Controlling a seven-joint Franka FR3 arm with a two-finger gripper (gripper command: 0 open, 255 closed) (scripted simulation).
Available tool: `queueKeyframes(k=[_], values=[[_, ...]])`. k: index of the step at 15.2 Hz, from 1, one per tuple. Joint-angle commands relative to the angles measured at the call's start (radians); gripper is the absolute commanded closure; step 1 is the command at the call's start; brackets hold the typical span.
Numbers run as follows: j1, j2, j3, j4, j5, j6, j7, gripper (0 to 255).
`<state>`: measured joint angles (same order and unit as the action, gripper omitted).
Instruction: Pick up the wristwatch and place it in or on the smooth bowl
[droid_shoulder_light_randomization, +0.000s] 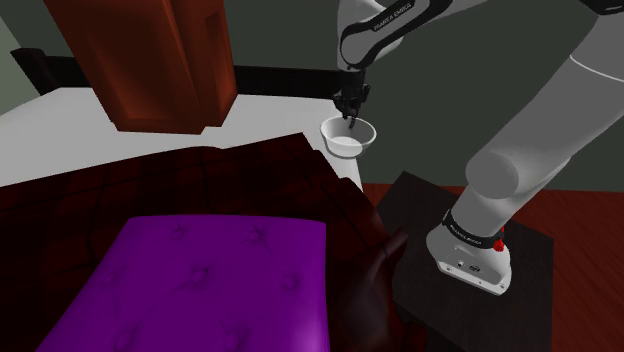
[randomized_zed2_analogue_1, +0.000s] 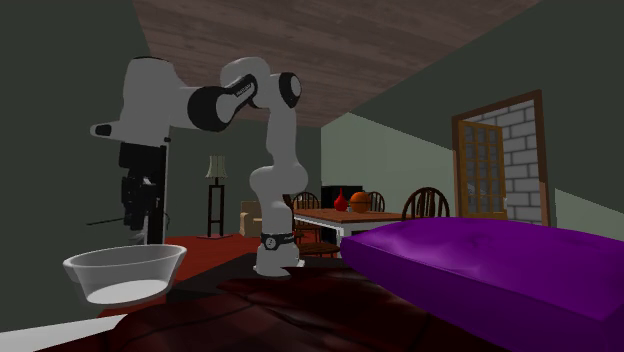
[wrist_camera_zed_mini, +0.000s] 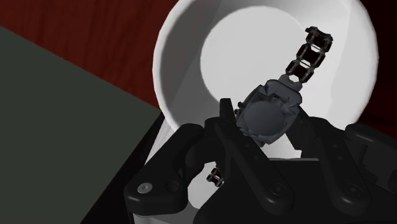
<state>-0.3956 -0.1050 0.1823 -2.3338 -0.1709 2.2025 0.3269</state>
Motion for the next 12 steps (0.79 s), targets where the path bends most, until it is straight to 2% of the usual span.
queueKeyframes(k=[1, 8, 12], values=[[0.0, 0.019, 0.002, -0.01, -0.008, 0.028, 0.011, 255], [-0.004, 0.086, 0.002, -0.048, -0.041, 0.129, 0.045, 255], [-0.004, 0.086, 0.002, -0.048, -0.041, 0.129, 0.045, 255]])
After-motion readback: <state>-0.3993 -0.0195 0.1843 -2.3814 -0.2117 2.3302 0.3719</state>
